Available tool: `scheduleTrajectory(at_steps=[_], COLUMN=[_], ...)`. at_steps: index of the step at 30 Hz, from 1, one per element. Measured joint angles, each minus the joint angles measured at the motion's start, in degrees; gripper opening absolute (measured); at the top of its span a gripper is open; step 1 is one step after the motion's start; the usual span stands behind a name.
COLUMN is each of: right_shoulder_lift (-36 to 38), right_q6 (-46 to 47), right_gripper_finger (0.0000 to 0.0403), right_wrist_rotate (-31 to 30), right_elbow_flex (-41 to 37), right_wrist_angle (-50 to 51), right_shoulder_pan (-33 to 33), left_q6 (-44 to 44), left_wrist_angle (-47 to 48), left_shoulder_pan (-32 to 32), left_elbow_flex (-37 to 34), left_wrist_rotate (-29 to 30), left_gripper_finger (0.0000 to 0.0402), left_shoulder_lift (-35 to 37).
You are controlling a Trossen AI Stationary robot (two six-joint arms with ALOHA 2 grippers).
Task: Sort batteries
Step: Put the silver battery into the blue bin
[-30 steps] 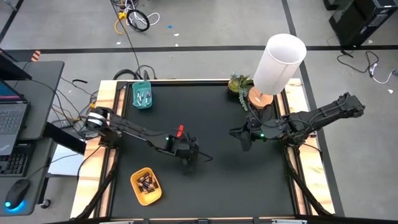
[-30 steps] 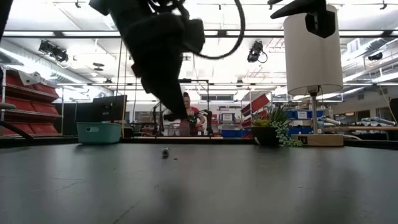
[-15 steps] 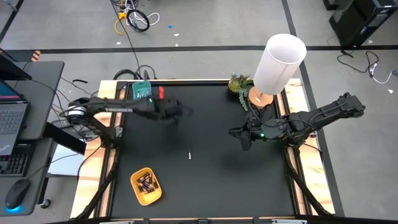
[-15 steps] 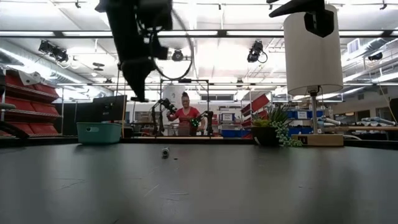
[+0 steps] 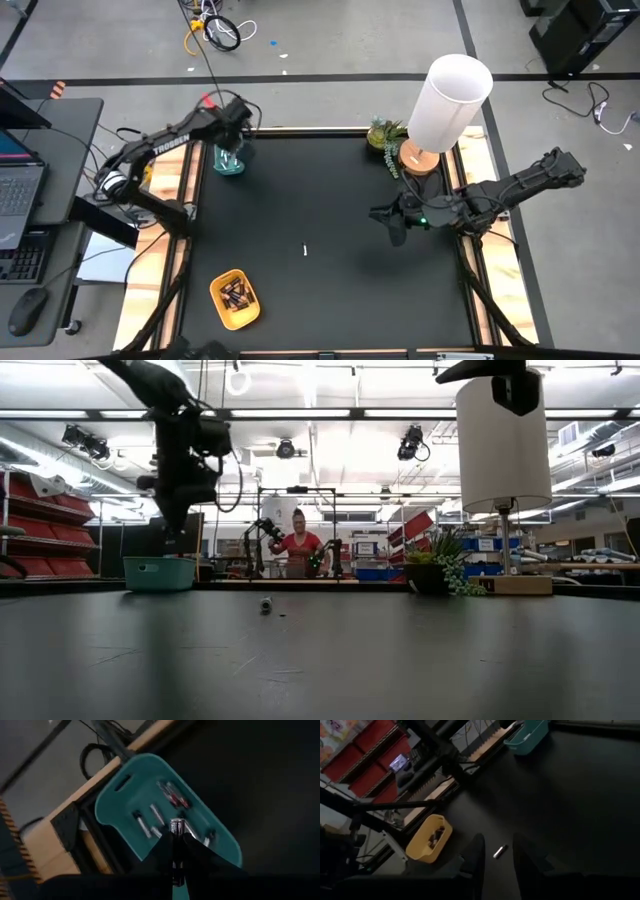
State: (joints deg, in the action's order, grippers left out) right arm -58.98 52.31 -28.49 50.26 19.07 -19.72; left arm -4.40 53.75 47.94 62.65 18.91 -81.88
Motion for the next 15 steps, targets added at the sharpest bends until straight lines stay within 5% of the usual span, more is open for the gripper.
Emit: scheduleTrajectory(at_steps=[7,15], right_shoulder_lift=[0.0,0.0], right_q6=[-2.7,-3.2], right_gripper_finger=[0.0087,0.0087], right_wrist_rotate=[-0.4,-0.1], right_elbow_flex=[0.0,0.0], right_wrist_angle=[0.0,0.0], right_shoulder_pan=[2.3,3.3], left_q6=[-4.9,-5.3], left_wrist_angle=[-4.8,-5.0], left_shoulder_pan=[8.4,9.4], left_elbow_flex=[0.0,0.0], left_wrist_rotate=[-3.4,-6.7], left_gripper_finger=[0.0051,0.0068], left_shoulder_lift=[-2.9,-9.8])
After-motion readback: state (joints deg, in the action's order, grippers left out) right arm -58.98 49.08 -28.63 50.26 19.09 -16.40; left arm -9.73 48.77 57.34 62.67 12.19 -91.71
